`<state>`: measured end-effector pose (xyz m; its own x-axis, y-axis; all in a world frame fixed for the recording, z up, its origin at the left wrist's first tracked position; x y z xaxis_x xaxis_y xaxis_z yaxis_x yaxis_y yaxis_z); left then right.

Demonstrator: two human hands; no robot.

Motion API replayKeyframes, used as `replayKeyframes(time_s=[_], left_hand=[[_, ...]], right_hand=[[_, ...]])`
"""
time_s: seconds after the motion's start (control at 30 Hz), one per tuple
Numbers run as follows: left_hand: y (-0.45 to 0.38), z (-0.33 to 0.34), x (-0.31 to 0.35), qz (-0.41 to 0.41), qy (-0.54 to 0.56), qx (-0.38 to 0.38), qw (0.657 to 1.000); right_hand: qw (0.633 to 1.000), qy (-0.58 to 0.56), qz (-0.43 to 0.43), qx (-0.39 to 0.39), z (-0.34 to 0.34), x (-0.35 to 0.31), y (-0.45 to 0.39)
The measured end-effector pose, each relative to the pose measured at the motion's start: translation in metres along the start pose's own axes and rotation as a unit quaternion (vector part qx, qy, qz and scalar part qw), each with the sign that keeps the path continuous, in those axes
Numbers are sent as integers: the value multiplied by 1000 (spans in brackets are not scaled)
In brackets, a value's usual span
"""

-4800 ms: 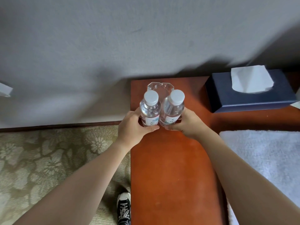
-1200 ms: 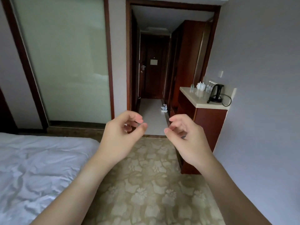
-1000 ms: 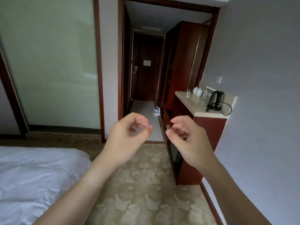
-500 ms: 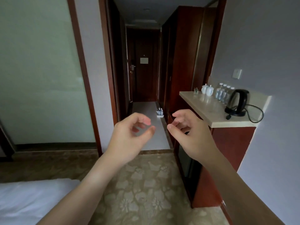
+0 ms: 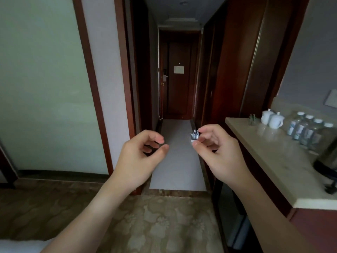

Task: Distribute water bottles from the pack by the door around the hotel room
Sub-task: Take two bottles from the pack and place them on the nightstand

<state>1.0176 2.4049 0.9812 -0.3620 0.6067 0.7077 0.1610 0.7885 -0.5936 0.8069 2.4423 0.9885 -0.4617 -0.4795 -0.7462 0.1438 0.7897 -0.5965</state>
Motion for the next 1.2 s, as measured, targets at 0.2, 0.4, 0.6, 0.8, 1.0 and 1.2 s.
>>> replayKeyframes(time_s=[0.2, 0.4, 0.6, 0.8, 1.0, 1.2], left_hand=[[-130, 45, -98, 6, 9, 9, 1000], [-299, 105, -177, 12, 50, 7, 999], [-420, 193, -243, 13, 78, -36, 996], [-538, 279, -321, 11, 92, -34, 995], [-666, 347, -378, 41, 67, 2, 997], [-785, 369, -439, 40, 33, 39, 998]], right_hand=[[1000, 2, 1, 20, 46, 99, -130], [998, 50, 16, 27, 63, 185, -272], [996, 44, 50, 58, 50, 281, -377], [996, 33, 49, 72, 47, 395, -492], [997, -27, 34, 57, 56, 507, -636], [998, -64, 11, 20, 90, 582, -776]])
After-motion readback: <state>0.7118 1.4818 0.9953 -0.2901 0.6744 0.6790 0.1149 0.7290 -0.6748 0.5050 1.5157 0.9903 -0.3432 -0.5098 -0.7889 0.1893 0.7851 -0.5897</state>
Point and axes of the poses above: each hand's wrist, its own y-axis away from the middle knuckle, its own z-axis out of the palm, x = y × z, the point moved 5 cm from there along -y, towards the middle knuckle, and after that the axes turned 4 degrees about -y, right-handed, at the moved point
